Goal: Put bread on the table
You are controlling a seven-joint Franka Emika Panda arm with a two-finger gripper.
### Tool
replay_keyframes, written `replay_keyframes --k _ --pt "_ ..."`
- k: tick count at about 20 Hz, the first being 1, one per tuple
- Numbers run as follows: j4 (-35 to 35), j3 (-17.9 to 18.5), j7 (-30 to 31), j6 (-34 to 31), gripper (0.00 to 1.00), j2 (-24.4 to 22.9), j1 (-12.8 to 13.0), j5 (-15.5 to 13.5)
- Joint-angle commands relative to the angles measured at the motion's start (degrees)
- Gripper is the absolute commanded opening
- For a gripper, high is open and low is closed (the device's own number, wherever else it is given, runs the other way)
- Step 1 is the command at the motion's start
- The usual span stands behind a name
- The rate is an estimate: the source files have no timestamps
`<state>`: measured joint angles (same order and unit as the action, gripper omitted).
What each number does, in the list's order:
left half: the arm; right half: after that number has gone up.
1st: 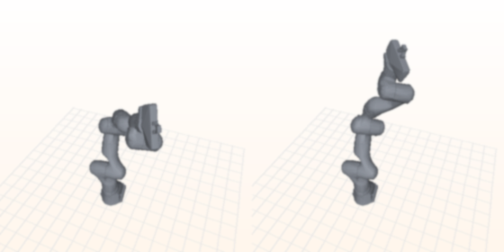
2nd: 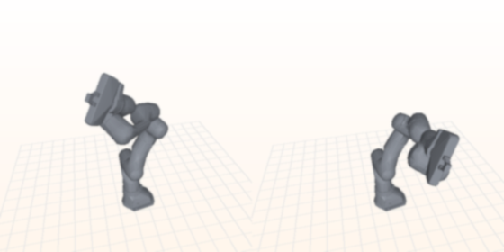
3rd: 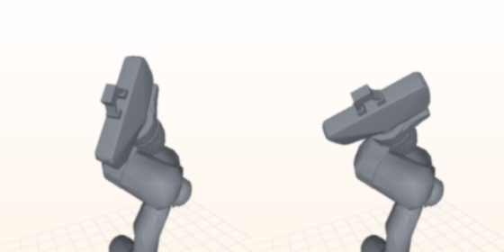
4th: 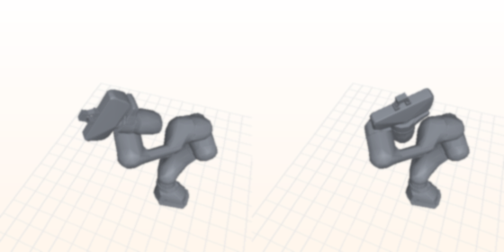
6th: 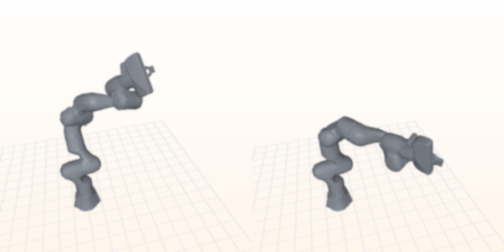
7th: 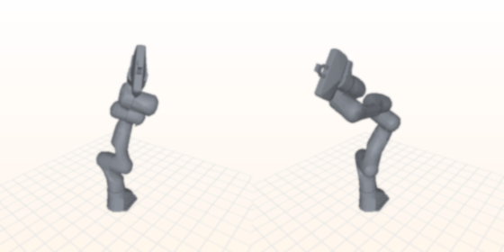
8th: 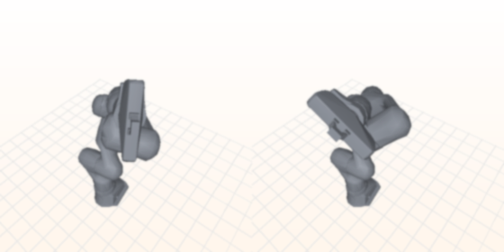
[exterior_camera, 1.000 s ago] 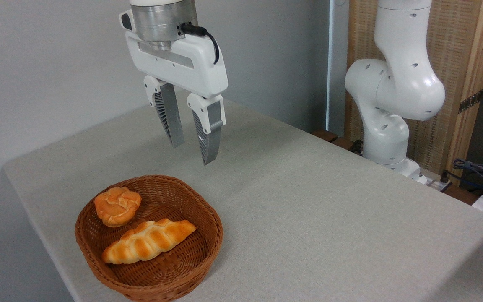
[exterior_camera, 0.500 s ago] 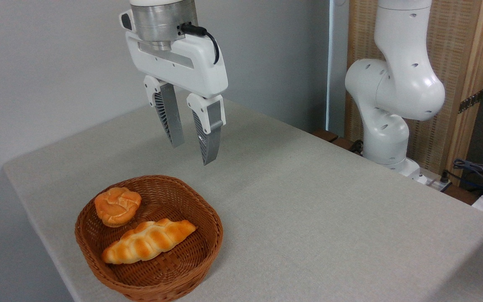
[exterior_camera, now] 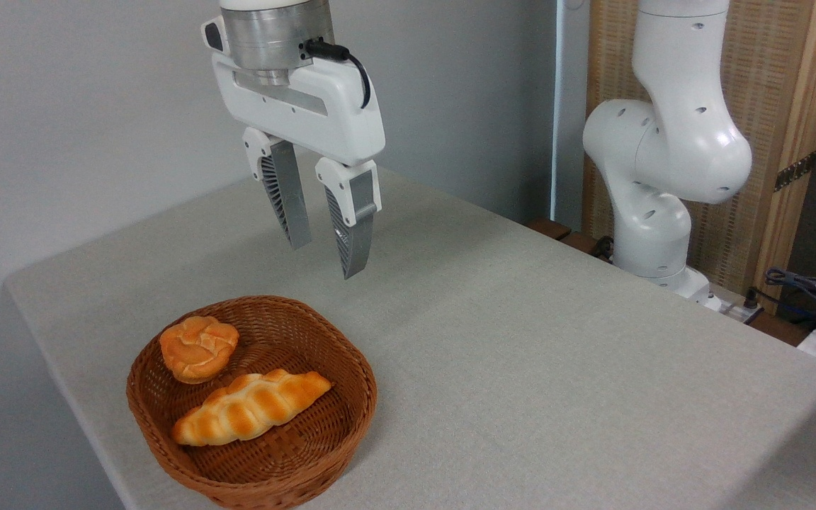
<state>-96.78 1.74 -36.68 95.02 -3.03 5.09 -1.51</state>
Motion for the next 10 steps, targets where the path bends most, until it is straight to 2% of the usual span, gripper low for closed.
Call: replay_keyframes --k 1,8,10 --pt "0.5 0.5 -0.7 -1.9 1.0 -0.4 0.4 0.1" --pt "0.0 0.5 -0.6 -0.8 1.0 -0.5 0.4 0.0" --pt "-1.3 0.4 -0.4 2.6 1.0 -0.7 0.6 -0.1"
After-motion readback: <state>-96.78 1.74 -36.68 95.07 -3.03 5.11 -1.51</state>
